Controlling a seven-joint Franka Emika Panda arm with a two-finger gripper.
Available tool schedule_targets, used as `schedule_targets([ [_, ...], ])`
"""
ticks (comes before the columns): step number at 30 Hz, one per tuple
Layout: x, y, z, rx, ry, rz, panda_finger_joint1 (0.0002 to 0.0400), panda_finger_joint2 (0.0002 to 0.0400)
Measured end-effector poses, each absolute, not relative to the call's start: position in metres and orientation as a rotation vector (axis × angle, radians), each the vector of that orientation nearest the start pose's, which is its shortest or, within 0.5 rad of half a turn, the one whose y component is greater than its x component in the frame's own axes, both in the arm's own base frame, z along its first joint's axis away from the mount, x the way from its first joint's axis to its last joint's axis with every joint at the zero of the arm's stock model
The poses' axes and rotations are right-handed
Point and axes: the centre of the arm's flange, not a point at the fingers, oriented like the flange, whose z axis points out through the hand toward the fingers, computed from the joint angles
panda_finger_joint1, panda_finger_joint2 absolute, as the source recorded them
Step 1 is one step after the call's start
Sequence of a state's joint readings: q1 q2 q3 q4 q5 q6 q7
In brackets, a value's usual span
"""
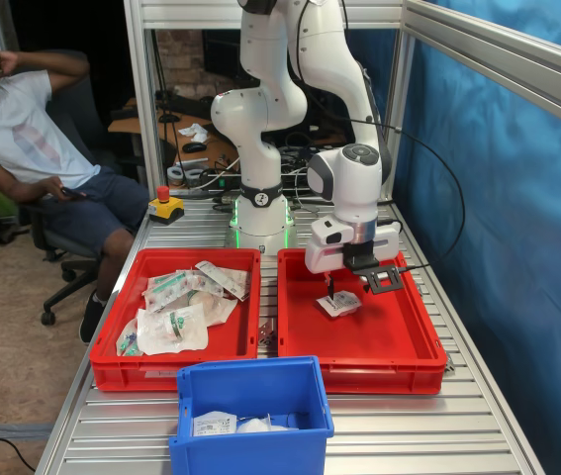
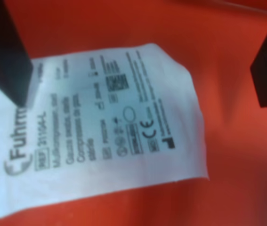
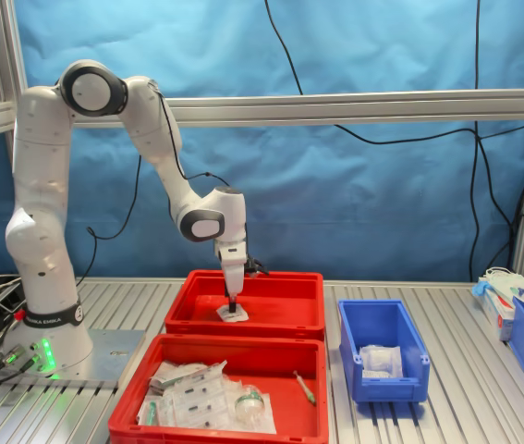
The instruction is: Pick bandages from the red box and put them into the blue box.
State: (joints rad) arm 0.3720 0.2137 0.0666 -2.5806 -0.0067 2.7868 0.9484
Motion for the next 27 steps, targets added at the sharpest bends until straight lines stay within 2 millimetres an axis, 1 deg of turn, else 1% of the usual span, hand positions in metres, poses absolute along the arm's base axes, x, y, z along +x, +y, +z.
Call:
schedule_targets([
  [6, 0.404, 0.194, 0.171, -3.048, 0.781, 0.047, 0.0400, 0.0400],
  [12, 0.407, 0.196, 0.163, -3.051, 0.782, 0.060, 0.0400, 0.0400],
  [27, 0.415, 0.200, 0.161, -3.047, 0.783, 0.056, 0.0400, 0.0400],
])
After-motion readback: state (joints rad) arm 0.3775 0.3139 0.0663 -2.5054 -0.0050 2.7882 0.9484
